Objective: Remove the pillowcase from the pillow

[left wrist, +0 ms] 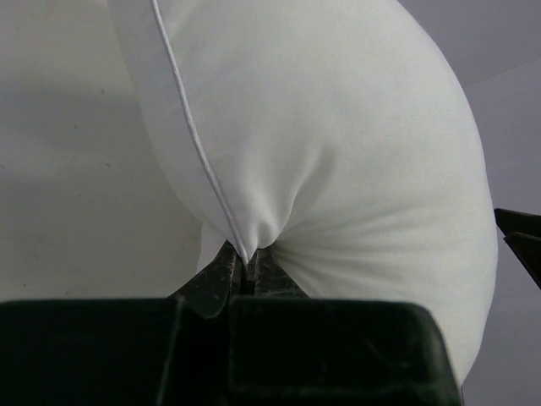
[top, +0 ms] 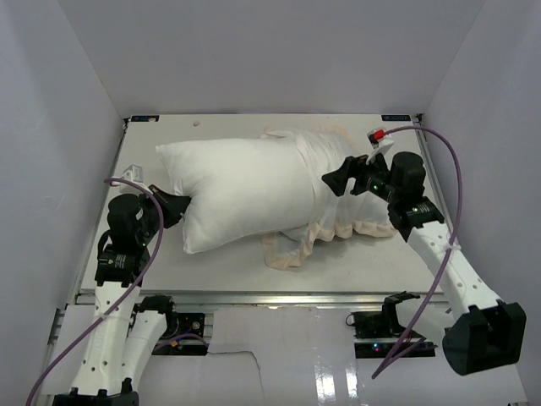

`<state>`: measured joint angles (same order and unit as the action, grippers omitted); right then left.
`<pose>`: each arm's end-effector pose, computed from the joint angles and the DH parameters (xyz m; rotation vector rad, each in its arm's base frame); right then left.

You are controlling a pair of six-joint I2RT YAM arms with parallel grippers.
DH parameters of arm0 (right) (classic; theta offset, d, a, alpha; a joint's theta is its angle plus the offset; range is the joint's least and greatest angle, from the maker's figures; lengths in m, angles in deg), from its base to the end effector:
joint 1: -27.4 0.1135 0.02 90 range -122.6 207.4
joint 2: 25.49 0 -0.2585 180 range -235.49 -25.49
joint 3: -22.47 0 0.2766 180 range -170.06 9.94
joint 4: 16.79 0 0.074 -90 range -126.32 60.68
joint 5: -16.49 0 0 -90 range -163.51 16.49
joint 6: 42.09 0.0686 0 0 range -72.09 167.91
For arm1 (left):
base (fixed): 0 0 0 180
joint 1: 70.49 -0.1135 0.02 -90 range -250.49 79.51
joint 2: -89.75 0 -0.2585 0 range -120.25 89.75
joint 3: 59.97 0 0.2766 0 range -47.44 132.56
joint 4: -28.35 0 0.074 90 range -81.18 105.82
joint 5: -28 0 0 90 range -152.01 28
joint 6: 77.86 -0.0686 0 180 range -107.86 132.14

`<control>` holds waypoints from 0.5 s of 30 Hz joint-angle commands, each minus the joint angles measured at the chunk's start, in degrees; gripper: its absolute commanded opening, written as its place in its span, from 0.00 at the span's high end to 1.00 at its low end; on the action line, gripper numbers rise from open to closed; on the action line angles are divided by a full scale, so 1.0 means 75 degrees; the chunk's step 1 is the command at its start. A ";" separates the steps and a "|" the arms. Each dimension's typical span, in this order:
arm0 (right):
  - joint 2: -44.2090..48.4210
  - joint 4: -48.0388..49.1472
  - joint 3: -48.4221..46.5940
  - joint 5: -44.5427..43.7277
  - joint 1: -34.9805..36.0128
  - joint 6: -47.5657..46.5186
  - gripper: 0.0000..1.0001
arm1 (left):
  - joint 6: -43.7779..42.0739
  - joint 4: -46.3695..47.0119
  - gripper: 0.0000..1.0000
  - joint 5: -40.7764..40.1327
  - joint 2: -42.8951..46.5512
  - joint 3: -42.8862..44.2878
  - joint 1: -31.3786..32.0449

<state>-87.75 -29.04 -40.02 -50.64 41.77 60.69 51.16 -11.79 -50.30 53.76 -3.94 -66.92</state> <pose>0.2941 0.1029 0.3148 -0.3185 1.7890 0.6933 0.2020 -0.0265 0.3117 -0.4657 1.9208 -0.6886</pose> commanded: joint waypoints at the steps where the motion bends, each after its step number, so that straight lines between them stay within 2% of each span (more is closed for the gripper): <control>1: 0.0601 0.0480 0.0575 0.0102 0.0041 0.0089 0.10 | 0.0082 0.0635 1.00 0.0162 -0.0065 0.0257 0.0004; 7: 0.1597 0.0386 0.1877 0.0232 0.0263 0.0090 0.10 | 0.0175 0.0764 1.00 0.0256 -0.0229 0.0363 0.0004; 10: 0.1622 0.0537 0.2311 0.0126 0.0427 0.0055 0.10 | 0.0211 0.0788 1.00 0.0384 -0.0346 0.0433 0.0004; 15: 0.0989 0.0864 0.2629 0.0430 0.0556 0.0124 0.09 | 0.0327 0.0764 1.00 0.0806 -0.0581 0.0820 0.0004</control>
<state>-78.81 -26.33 -20.98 -49.24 45.14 61.08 52.32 -10.00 -48.27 49.15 -1.49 -66.96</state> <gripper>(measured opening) 0.908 0.034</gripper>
